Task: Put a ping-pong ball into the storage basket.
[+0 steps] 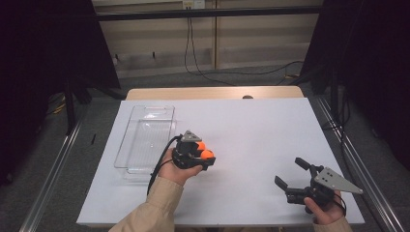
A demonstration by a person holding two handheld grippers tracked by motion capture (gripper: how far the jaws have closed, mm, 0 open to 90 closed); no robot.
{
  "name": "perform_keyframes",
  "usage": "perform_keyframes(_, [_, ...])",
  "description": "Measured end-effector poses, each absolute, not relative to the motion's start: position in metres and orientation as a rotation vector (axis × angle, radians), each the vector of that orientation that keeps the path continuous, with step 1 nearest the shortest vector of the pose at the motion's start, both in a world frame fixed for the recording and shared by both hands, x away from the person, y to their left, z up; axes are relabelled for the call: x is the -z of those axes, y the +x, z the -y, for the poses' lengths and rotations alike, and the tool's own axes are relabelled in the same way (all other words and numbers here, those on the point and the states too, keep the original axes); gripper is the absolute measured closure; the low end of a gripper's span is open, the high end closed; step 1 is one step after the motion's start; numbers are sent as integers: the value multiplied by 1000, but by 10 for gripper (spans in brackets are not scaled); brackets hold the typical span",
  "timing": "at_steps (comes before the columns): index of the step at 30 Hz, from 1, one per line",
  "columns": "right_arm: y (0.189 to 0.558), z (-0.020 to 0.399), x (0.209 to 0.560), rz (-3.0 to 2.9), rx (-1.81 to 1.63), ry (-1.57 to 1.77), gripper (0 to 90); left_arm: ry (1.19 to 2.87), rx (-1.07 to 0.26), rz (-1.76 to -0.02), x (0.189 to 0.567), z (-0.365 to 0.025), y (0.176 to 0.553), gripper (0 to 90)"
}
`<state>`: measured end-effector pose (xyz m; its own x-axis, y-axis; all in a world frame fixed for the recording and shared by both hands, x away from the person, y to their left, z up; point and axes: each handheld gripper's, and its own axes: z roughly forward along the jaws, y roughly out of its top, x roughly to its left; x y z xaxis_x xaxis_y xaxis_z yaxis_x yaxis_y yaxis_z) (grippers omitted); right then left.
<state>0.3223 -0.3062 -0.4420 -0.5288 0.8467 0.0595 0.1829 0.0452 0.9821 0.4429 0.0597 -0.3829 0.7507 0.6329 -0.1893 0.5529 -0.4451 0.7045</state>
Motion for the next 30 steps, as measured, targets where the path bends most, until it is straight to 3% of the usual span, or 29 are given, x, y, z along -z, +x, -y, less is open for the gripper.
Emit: perform_keyframes(30, [322,305,442,-1746,-1536,1050,19,2172,-140,-887,369,-68,447,510])
